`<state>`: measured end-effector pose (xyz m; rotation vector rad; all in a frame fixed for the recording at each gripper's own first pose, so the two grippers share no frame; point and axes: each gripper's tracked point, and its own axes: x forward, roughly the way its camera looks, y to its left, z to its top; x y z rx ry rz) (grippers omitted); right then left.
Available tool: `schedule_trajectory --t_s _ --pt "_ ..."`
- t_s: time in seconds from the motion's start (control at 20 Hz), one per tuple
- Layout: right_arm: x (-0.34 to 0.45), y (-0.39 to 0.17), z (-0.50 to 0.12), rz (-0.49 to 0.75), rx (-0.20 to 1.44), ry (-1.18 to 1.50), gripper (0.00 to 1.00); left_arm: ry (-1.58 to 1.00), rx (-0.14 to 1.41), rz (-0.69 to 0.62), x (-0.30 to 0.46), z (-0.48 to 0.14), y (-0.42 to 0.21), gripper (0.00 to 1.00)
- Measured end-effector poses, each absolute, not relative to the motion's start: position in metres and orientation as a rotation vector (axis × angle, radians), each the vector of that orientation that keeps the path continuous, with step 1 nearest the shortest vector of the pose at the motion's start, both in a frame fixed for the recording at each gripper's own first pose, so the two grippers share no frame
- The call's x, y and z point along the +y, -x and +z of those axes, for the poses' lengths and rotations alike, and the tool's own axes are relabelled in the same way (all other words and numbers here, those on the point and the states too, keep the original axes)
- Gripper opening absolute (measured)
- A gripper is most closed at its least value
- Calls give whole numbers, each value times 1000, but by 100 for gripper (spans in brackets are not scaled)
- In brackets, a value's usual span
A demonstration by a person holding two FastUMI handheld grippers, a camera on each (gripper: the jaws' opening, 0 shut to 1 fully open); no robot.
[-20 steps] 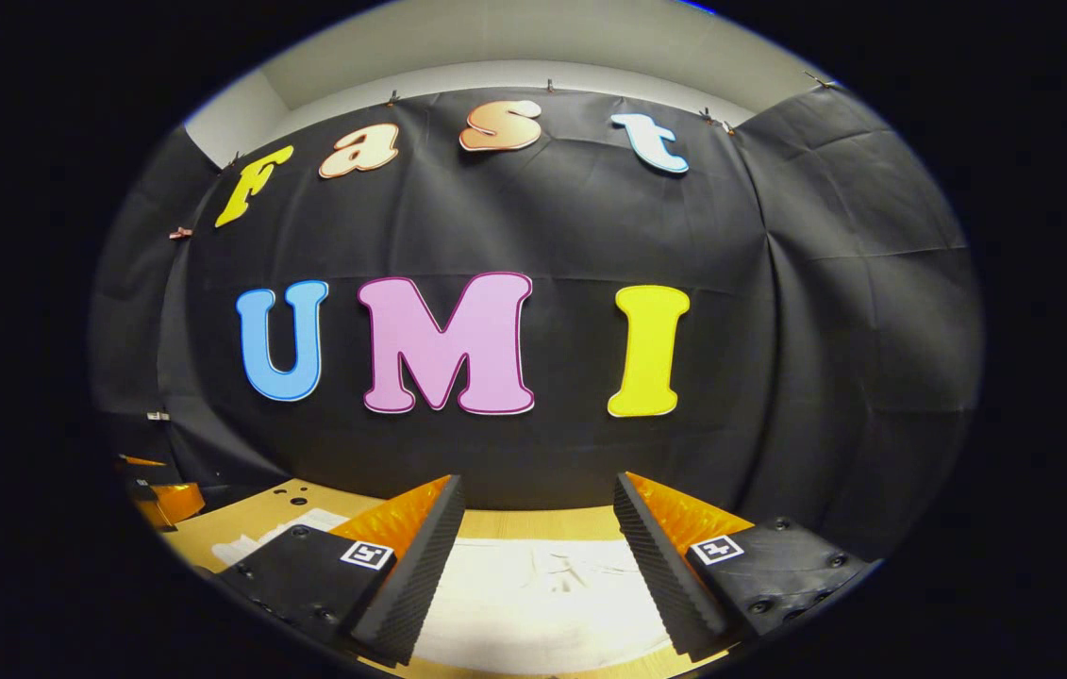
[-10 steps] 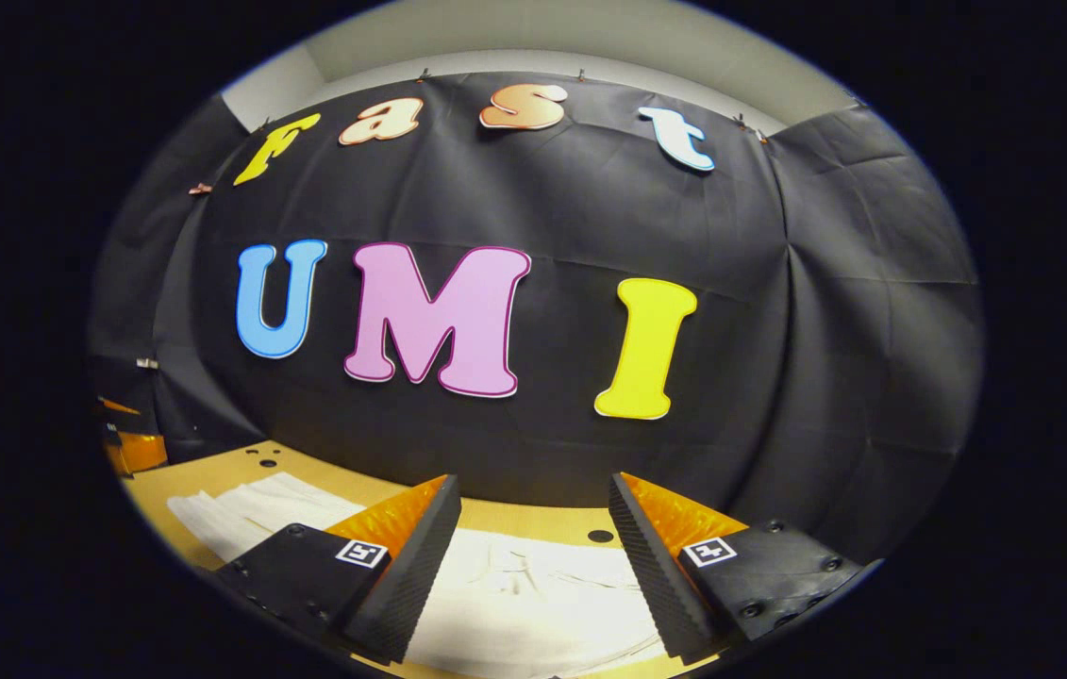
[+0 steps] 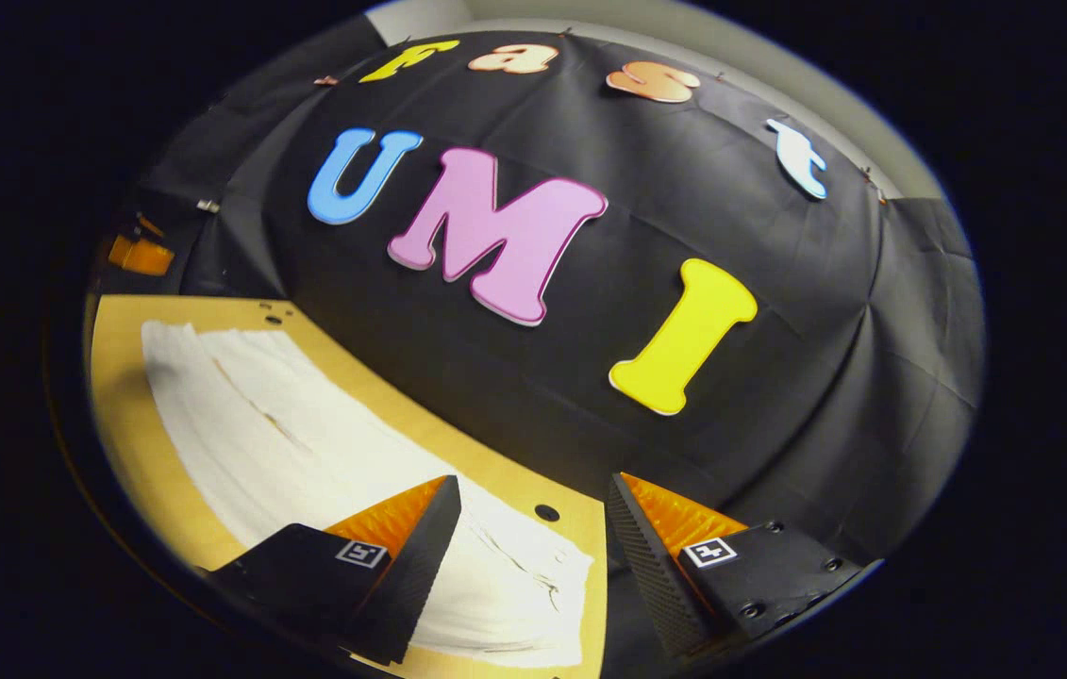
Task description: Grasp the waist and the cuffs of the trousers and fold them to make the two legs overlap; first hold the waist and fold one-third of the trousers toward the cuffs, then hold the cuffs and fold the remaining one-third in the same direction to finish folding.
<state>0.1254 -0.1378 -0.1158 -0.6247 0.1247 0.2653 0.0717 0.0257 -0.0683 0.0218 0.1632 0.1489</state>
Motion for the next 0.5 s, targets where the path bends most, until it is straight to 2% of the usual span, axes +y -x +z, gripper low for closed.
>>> schedule_trajectory --t_s 0.2,0.5 --pt "-183 -118 -170 354 228 892 98 -36 210 185 38 -87 -69 96" --pt "-223 -102 -224 482 342 1104 97 -6 284 192 34 -113 -64 96"
